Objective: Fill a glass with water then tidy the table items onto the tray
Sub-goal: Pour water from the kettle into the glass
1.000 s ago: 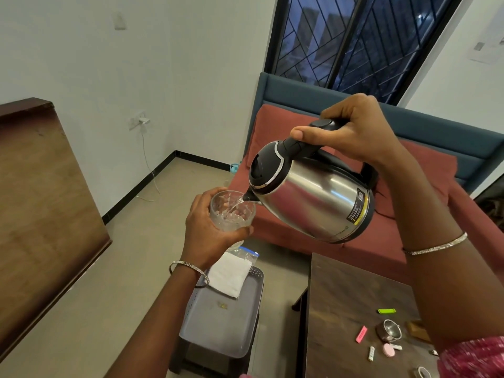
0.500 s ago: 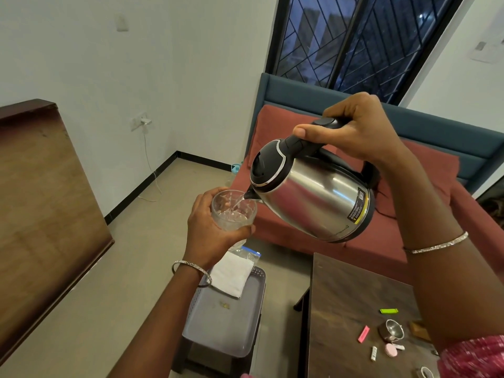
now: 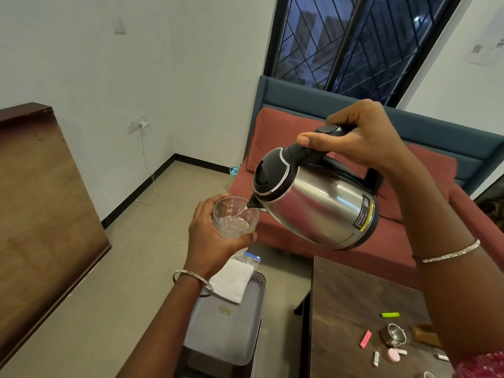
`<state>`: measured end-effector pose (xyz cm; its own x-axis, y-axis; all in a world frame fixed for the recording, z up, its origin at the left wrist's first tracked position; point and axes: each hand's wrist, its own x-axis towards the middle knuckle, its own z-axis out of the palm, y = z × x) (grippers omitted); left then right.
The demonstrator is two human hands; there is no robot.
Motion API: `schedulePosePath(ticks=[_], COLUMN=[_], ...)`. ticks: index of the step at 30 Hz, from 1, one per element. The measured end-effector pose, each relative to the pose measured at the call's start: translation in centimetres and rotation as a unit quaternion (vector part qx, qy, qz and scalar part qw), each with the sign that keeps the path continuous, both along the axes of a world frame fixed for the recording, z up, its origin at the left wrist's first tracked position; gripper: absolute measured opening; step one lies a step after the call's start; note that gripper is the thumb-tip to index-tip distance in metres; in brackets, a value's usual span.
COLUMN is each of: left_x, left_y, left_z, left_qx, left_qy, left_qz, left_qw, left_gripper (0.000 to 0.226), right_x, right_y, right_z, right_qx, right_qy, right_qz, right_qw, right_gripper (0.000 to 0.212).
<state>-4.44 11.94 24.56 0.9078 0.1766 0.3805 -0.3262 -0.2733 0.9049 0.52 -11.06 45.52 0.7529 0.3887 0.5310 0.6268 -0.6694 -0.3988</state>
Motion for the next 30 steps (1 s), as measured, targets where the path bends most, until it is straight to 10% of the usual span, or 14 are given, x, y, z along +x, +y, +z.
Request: schedulePosePath(ticks=[30], left_x=[1.7], left_y=[-0.3], left_z=[-1.2], left_qx=[0.029], left_qy=[-0.008], left_qz=[-0.029], left_qw=[0.999], left_gripper=[0.084], right_x=[1.0], right_y=[-0.9], right_z=[-1.0], right_qx=[-0.039], right_qy=[0.009], right_qz=[-0.009], right_qw=[0.999], right_gripper=[0.064])
